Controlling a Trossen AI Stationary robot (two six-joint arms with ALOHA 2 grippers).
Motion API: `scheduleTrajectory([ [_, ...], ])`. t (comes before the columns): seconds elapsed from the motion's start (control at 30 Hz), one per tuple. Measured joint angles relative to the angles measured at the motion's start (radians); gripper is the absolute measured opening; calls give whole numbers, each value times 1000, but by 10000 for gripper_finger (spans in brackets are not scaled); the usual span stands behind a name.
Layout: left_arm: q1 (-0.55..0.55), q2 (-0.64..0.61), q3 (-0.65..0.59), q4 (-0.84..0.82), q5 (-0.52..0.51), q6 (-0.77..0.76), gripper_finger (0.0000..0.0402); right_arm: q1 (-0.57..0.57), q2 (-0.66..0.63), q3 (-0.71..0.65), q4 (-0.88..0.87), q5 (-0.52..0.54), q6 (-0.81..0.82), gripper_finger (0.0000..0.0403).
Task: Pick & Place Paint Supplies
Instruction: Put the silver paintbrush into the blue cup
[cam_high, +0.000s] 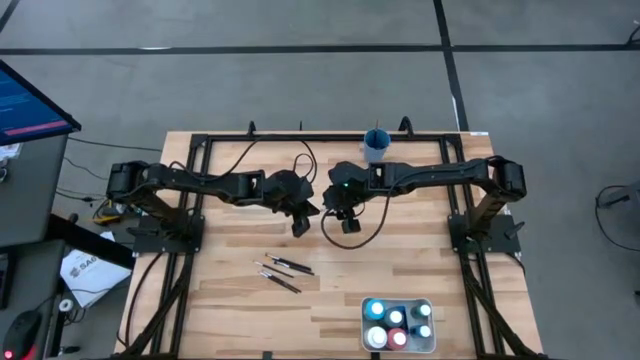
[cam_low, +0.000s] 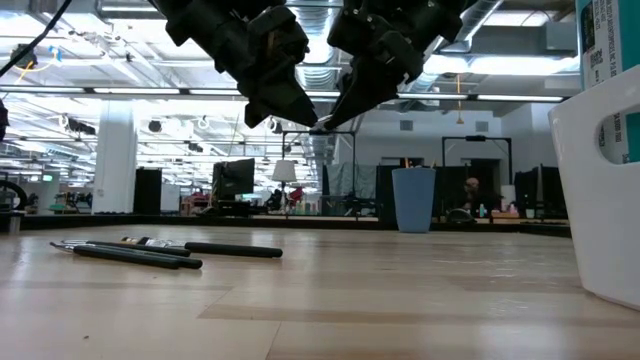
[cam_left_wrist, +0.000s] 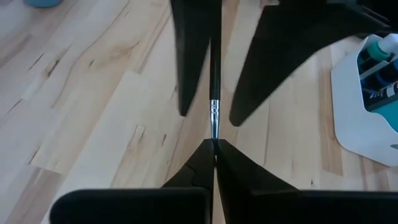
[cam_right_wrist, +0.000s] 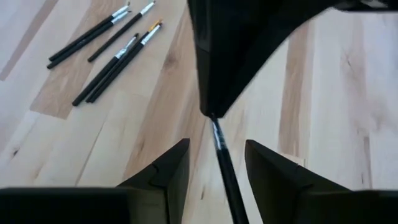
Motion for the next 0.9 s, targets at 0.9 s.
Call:
scheduleTrajectory([
  [0.9,0,0,0,-1,-34,7,0,1,0,0,0,0,55,9],
])
